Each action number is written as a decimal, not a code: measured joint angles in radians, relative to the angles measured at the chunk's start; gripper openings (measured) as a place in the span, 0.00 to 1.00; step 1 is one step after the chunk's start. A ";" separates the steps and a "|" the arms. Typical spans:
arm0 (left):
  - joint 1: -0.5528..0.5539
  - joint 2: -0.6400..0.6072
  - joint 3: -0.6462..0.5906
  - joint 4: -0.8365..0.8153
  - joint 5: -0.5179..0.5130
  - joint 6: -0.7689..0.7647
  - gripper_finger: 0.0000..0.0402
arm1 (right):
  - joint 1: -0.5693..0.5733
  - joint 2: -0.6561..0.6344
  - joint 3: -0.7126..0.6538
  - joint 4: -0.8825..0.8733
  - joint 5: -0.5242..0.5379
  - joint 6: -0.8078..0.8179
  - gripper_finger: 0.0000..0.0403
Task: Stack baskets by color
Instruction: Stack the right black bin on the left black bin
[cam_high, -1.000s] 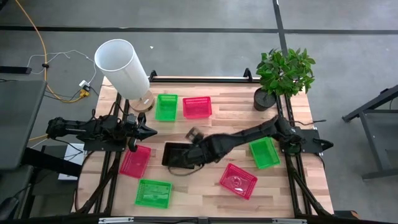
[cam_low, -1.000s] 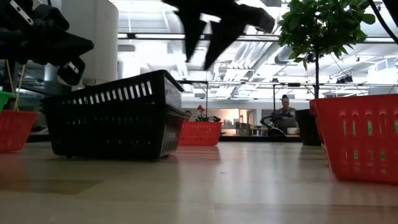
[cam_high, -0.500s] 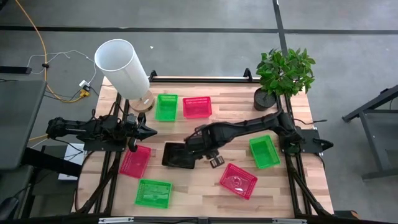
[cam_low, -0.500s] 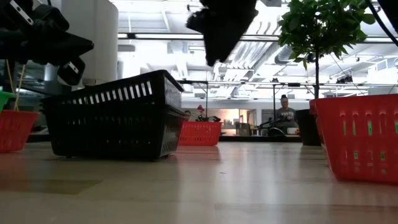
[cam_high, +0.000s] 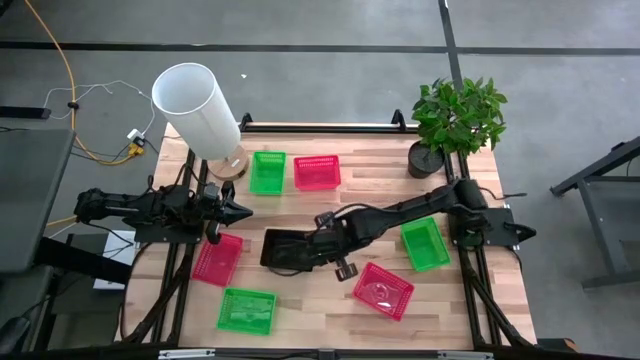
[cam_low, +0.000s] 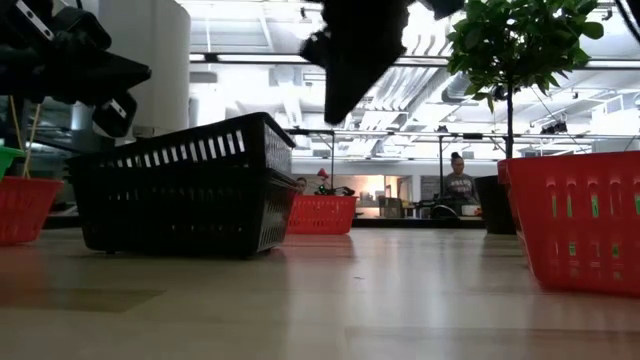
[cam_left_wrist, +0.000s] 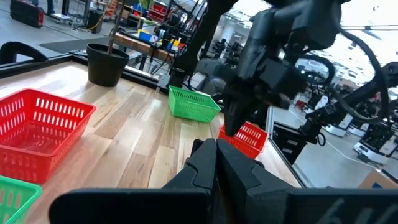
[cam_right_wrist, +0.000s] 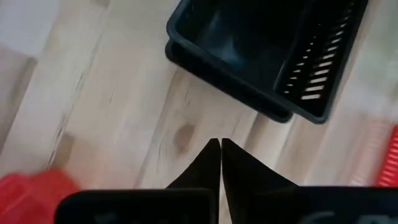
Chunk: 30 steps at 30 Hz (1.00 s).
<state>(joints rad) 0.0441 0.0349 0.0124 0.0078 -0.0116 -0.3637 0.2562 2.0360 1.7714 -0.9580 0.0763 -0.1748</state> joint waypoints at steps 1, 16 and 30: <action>0.000 0.000 0.000 0.000 0.000 0.000 0.00 | 0.000 -0.023 -0.061 0.072 -0.001 0.019 0.00; 0.000 0.000 0.000 0.000 0.000 0.000 0.00 | 0.095 -0.177 -0.780 1.636 0.178 0.152 0.00; 0.000 0.000 0.000 0.000 0.000 0.000 0.00 | 0.087 -0.014 -0.771 1.782 0.282 0.149 0.00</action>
<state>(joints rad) 0.0441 0.0346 0.0127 0.0078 -0.0120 -0.3637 0.3432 2.0216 1.0000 0.8238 0.3584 -0.0256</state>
